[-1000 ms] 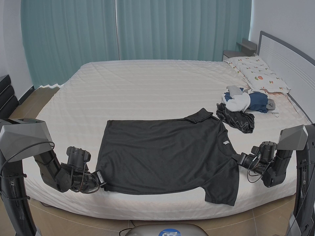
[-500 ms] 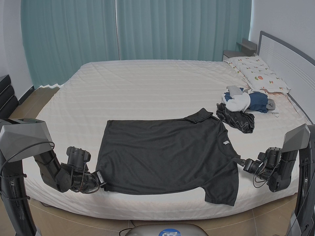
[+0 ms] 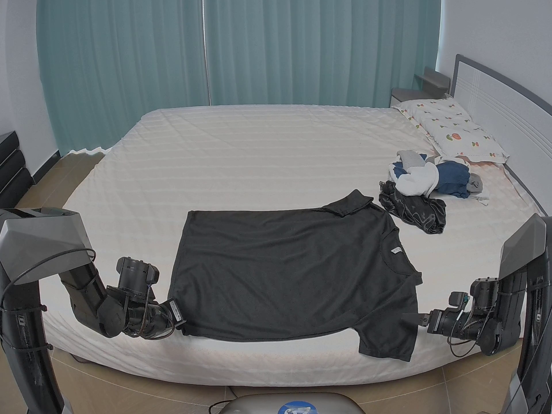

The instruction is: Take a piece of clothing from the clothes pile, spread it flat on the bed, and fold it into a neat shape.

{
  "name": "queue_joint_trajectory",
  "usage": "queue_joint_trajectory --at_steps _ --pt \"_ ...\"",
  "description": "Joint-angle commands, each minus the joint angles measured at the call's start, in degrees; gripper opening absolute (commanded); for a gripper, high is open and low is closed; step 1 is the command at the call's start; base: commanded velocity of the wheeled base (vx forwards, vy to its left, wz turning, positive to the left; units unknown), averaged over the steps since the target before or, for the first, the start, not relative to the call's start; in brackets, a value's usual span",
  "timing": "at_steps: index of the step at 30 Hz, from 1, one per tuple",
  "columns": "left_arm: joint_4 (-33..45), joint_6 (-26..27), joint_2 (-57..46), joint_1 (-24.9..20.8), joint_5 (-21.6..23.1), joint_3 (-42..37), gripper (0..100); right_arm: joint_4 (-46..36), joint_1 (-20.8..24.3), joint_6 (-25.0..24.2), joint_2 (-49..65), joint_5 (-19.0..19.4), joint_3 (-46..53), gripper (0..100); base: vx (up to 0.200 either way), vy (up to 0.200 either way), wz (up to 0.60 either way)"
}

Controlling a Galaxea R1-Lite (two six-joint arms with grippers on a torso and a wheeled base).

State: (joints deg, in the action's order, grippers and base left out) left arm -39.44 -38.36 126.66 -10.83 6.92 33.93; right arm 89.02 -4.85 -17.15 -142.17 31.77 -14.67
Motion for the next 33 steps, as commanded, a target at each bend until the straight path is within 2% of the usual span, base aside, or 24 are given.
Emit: queue_joint_trajectory --at_steps 1,8,13,21,22,33 --pt "0.0 0.0 0.1 0.0 -0.1 0.0 0 0.6 1.5 0.7 -1.9 0.0 0.3 100 0.0 0.0 0.0" --pt "0.0 0.0 0.1 0.0 -0.1 0.1 0 0.7 2.2 2.2 -3.4 0.4 -1.2 100 0.0 0.0 0.0" --pt "0.0 0.0 0.1 0.0 -0.1 0.0 0 0.7 2.4 1.9 -1.7 3.6 -1.1 100 0.0 0.0 0.0" --pt "0.0 0.0 0.0 0.0 -0.1 0.0 0 0.6 2.7 2.2 -2.2 3.6 -1.9 100 0.0 0.0 0.0" --pt "0.0 0.0 0.0 0.0 -0.1 0.0 0 0.7 2.7 2.2 -2.3 3.6 -1.9 0 0.0 0.0 0.0" --pt "0.0 0.1 0.3 0.0 -0.5 0.1 0 0.6 0.2 2.2 0.6 3.8 1.7 0 0.0 0.0 0.0"
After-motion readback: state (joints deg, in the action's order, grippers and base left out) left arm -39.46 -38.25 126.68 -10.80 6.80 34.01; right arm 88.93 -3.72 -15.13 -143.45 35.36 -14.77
